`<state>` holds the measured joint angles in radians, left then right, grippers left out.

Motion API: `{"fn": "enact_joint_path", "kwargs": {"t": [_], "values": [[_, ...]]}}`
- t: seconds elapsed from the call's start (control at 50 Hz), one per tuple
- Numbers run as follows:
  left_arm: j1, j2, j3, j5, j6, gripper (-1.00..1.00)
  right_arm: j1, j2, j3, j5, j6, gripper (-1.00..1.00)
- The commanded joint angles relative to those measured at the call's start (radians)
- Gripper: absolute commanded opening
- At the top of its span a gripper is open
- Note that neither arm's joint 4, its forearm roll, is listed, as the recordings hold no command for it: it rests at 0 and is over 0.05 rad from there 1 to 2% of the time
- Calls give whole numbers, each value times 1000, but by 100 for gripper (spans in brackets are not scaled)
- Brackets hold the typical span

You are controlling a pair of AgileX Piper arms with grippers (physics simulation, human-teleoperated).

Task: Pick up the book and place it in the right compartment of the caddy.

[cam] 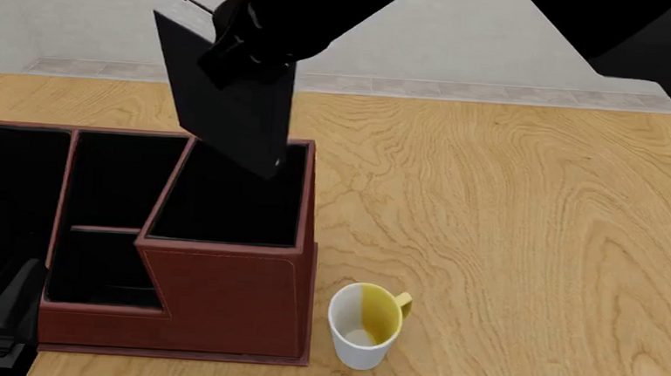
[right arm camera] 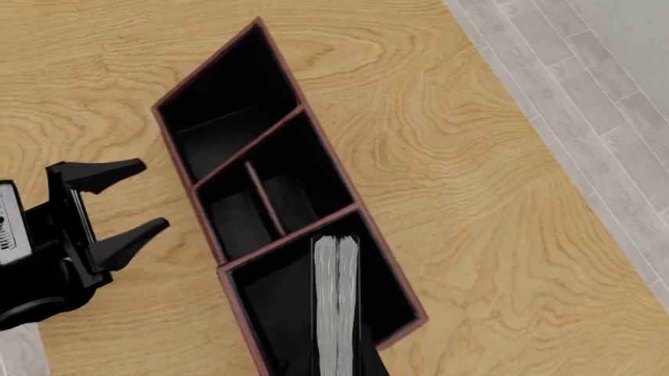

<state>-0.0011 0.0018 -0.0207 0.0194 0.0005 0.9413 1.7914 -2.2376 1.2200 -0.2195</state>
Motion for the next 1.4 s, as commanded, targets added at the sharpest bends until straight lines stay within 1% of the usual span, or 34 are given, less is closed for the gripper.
{"fn": "enact_joint_path", "kwargs": {"t": [0.02,0.36,0.82,1.4], "values": [[0,0,0,0,0,100,20,-1,-9,0,28,-100],[0,0,0,0,0,100,15,-22,19,0,28,-100],[0,0,0,0,0,100,10,-68,73,0,7,-100],[0,0,0,0,0,100,34,-76,113,0,18,-100]]}}
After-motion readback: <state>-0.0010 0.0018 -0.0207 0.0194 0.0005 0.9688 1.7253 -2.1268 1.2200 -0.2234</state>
